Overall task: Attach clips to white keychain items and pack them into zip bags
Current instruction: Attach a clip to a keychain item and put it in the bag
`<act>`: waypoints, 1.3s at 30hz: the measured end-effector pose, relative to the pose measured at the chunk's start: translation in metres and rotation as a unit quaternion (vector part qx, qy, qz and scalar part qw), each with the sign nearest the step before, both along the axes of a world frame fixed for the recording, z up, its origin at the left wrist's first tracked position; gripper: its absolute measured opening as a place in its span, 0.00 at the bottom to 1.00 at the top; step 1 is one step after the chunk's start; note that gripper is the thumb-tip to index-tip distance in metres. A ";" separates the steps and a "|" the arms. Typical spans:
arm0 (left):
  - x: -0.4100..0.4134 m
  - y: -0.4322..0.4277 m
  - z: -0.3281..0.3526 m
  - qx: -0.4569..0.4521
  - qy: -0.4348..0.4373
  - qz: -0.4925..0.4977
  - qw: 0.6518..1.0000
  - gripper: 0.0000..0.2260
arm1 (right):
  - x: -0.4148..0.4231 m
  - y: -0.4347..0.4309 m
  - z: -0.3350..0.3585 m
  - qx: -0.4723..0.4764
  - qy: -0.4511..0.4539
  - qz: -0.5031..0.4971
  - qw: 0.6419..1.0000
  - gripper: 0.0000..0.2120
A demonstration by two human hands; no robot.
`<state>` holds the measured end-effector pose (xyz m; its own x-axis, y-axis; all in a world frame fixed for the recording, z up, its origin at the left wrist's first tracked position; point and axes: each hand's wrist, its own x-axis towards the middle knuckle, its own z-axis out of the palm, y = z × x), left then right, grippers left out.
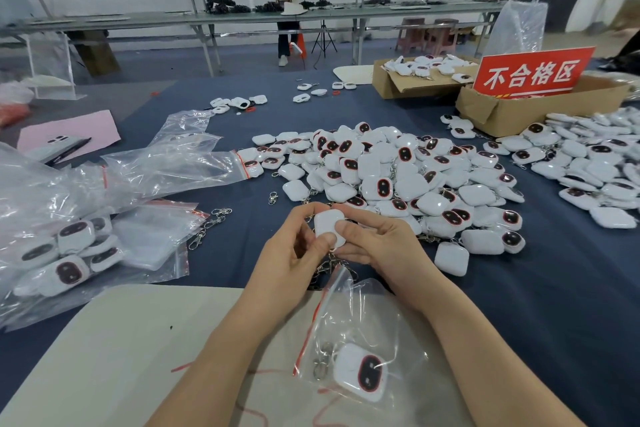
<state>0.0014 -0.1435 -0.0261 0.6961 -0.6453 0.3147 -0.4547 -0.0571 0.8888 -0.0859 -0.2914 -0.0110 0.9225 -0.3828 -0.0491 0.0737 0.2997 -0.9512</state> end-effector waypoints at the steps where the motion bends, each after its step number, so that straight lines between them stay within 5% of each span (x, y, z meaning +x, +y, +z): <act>1: 0.000 -0.001 0.000 -0.001 -0.001 0.003 1.000 0.14 | 0.000 0.000 0.000 0.002 -0.001 0.002 1.000 0.11; 24: -0.004 -0.005 0.011 -0.082 0.103 0.026 0.991 0.11 | 0.003 0.004 -0.003 -0.044 -0.012 0.001 0.999 0.13; 28: -0.006 -0.007 0.010 -0.069 0.102 0.040 0.992 0.06 | 0.003 0.003 -0.005 -0.052 -0.010 -0.012 0.999 0.01; 39: -0.003 -0.006 0.009 -0.096 0.151 0.035 0.983 0.03 | 0.003 0.002 -0.007 -0.059 -0.022 0.001 0.998 0.06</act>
